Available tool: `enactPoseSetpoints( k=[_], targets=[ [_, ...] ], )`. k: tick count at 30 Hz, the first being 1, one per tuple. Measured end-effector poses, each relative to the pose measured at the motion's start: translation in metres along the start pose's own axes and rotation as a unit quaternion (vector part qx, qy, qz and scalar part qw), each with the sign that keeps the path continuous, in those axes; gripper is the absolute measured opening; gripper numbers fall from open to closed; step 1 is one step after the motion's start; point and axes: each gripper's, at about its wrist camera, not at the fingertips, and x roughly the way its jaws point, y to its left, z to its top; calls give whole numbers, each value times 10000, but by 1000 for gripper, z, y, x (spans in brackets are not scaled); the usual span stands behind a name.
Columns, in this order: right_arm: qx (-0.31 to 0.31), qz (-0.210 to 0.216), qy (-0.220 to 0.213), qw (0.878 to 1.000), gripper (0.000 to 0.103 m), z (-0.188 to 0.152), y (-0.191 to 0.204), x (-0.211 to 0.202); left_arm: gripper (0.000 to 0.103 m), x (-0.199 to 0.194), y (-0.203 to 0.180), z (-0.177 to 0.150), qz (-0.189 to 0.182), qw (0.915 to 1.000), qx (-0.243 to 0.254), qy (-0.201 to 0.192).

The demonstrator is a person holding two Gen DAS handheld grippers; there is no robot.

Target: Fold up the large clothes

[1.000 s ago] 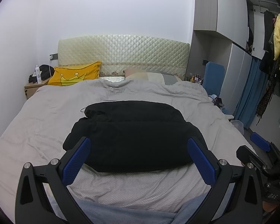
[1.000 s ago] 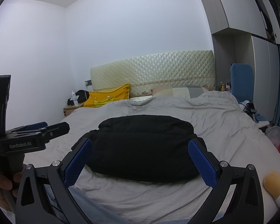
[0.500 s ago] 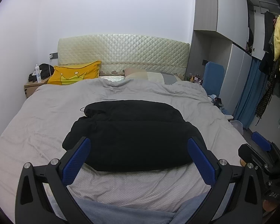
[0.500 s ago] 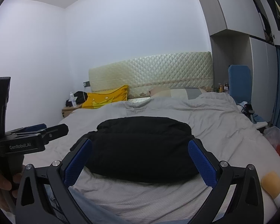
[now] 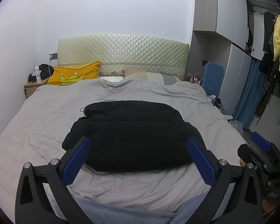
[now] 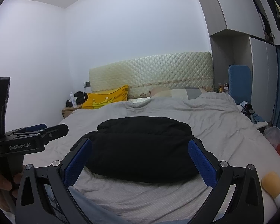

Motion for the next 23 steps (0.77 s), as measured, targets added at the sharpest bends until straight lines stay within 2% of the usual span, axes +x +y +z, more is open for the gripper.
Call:
enactPoseSetpoints(
  k=[23],
  targets=[
    [-34, 33, 13, 10000, 103, 0, -3, 1, 103, -3, 1, 0, -34, 10000, -1, -12]
  ],
)
